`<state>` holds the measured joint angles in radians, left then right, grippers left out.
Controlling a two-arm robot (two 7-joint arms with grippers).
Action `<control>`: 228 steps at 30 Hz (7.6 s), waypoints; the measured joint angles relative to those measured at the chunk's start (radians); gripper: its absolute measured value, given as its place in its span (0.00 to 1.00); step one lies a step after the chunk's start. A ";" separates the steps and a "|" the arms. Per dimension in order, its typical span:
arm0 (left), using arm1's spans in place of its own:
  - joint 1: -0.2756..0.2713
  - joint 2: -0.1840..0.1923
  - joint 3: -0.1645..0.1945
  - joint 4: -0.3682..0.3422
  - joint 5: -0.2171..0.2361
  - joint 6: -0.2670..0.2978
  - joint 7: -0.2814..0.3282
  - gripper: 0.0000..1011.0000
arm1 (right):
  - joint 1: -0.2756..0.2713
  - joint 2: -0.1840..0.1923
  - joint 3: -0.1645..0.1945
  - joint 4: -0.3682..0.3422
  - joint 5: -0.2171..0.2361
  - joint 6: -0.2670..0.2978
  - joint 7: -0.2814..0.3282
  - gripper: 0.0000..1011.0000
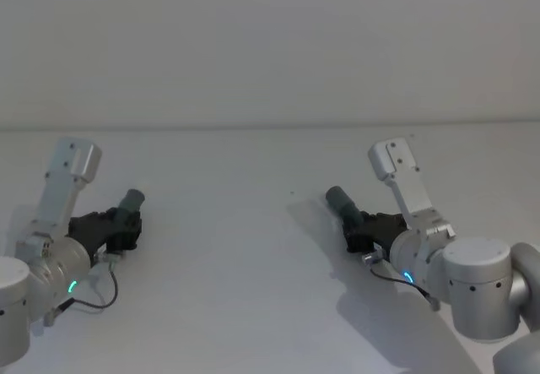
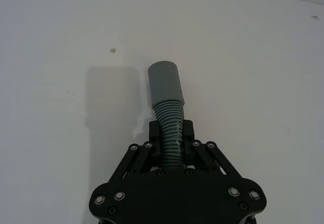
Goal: Use both hands to pick up one end of the pipe from the table, align the ends, and insert them.
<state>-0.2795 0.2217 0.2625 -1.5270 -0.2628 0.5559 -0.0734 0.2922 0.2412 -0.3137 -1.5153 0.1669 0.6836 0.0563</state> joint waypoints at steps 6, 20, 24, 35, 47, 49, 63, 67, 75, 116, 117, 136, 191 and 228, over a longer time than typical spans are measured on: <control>-0.002 0.013 0.002 -0.012 -0.010 -0.025 -0.047 0.32 | 0.000 0.000 0.000 0.000 0.000 0.000 0.000 0.22; -0.021 0.059 0.020 -0.036 -0.065 -0.073 -0.213 0.32 | 0.003 0.014 -0.011 -0.002 -0.008 -0.007 0.015 0.22; -0.031 0.074 0.030 -0.040 -0.074 -0.078 -0.253 0.32 | 0.011 0.031 -0.028 -0.006 -0.022 -0.016 0.037 0.22; -0.085 0.145 0.091 -0.045 -0.078 -0.106 -0.398 0.32 | 0.065 0.113 -0.107 -0.043 -0.086 -0.038 0.128 0.22; -0.134 0.212 0.157 -0.054 -0.053 -0.152 -0.512 0.32 | 0.149 0.223 -0.200 -0.103 -0.164 -0.030 0.257 0.22; -0.139 0.219 0.163 -0.055 -0.049 -0.158 -0.522 0.32 | 0.167 0.249 -0.218 -0.115 -0.176 -0.028 0.290 0.22; -0.185 0.286 0.231 -0.064 0.001 -0.225 -0.599 0.32 | 0.253 0.385 -0.289 -0.153 -0.216 -0.024 0.480 0.22; -0.195 0.299 0.245 -0.064 0.015 -0.242 -0.611 0.32 | 0.264 0.418 -0.296 -0.164 -0.221 -0.023 0.521 0.22; -0.213 0.314 0.272 -0.061 0.040 -0.290 -0.622 0.32 | 0.276 0.453 -0.303 -0.179 -0.231 -0.030 0.565 0.22; -0.262 0.364 0.341 -0.071 0.063 -0.477 -0.707 0.32 | 0.270 0.511 -0.289 -0.225 -0.237 -0.194 0.658 0.22; -0.265 0.367 0.345 -0.070 0.063 -0.495 -0.716 0.32 | 0.261 0.524 -0.279 -0.240 -0.227 -0.204 0.664 0.22; -0.287 0.359 0.365 0.018 0.111 -0.773 -0.716 0.32 | 0.177 0.644 -0.191 -0.361 -0.165 -0.208 0.691 0.22; -0.285 0.339 0.353 0.091 0.139 -0.966 -0.673 0.32 | 0.217 0.628 -0.211 -0.396 -0.210 -0.282 0.723 0.22; -0.285 0.339 0.353 0.092 0.139 -0.968 -0.673 0.32 | 0.300 0.637 -0.262 -0.449 -0.218 -0.279 0.773 0.22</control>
<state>-0.5645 0.5612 0.6154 -1.4354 -0.1242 -0.4118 -0.7460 0.5927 0.8782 -0.5752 -1.9645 -0.0511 0.4042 0.8296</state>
